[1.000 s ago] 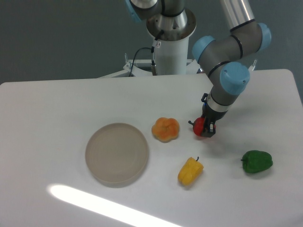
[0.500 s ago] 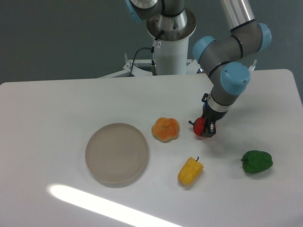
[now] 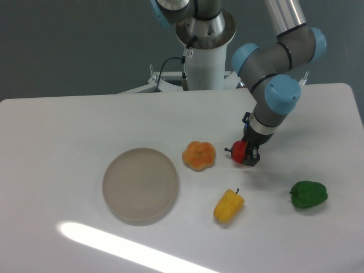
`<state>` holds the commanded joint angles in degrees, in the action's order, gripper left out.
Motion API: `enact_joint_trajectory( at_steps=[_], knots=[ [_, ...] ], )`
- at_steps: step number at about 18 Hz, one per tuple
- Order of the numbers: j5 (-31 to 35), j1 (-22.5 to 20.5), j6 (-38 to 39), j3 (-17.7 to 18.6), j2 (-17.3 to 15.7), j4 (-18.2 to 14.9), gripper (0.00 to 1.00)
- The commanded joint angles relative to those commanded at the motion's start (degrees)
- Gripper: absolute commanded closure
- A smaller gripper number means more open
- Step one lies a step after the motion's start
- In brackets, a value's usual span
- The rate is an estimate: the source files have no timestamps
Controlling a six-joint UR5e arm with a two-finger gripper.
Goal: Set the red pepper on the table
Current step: 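Open the gripper and raise it away from the red pepper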
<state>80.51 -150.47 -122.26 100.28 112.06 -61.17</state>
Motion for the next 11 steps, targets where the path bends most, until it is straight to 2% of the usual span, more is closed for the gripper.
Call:
enact_joint_trajectory(
  at_steps=[1, 6, 10, 11],
  knots=[
    [0.0, -0.09, 0.0, -0.35, -0.18, -0.09, 0.0],
    [0.26, -0.09, 0.35, -2.1, -1.32, -0.26, 0.0],
    [-0.18, 0.17, 5.78, -5.7, -1.93, -0.79, 0.0],
    [-0.18, 0.7, 9.54, -7.45, -2.72, -1.05, 0.0]
  ],
)
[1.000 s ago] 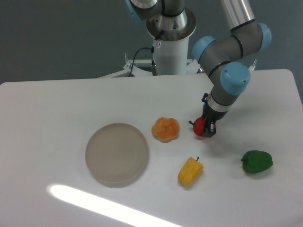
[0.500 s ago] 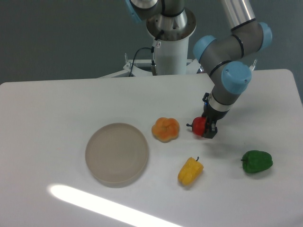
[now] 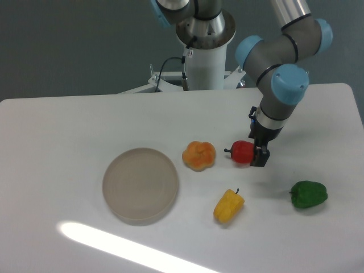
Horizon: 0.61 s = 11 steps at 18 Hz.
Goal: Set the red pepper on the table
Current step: 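Open the gripper and raise it away from the red pepper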
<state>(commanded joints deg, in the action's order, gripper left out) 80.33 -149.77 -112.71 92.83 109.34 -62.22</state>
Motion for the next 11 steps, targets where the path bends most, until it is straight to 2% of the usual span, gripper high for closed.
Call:
enact_joint_trajectory(
  at_steps=[3, 4, 6, 8, 11],
  knots=[
    [0.0, 2.54, 9.85, -2.47, -0.18, -0.27, 0.0],
    [0.35, 3.69, 17.02, -2.91, -0.1, -0.18, 0.0],
    [0.26, 4.66, 25.84, -4.31, 0.25, 0.0, 0.0],
    [0.52, 7.2, 30.78, -8.69, 2.18, -0.26, 0.0],
    [0.79, 8.09, 36.74, -12.66, 4.03, -0.09, 0.0]
  ],
)
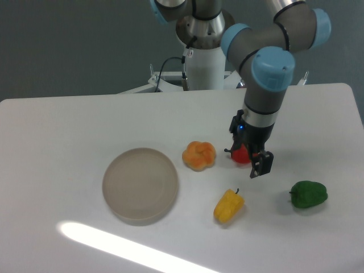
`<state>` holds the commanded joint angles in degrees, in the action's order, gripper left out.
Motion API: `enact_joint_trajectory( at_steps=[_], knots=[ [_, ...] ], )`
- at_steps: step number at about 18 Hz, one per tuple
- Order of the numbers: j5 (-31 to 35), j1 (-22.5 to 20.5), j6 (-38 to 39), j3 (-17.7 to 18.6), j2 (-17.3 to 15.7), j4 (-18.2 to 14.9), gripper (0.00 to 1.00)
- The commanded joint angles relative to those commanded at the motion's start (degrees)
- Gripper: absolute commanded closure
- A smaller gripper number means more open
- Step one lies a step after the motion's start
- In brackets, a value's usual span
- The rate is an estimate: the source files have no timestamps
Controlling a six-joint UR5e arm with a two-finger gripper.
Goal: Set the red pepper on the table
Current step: 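Open the gripper and raise it away from the red pepper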
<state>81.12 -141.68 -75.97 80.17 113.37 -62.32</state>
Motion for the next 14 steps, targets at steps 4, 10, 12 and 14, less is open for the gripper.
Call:
enact_joint_trajectory(
  at_steps=[4, 10, 12, 14],
  knots=[
    [2.01, 1.32, 2.76, -8.43, 6.41, 1.06, 0.0],
    [7.03, 1.85, -6.53, -13.63, 9.68, 1.58, 0.0],
    [7.03, 1.58, -9.97, -14.86, 10.37, 1.5, 0.0],
    [7.03, 1.58, -10.6, -15.48, 10.82, 1.58, 0.0]
  ],
)
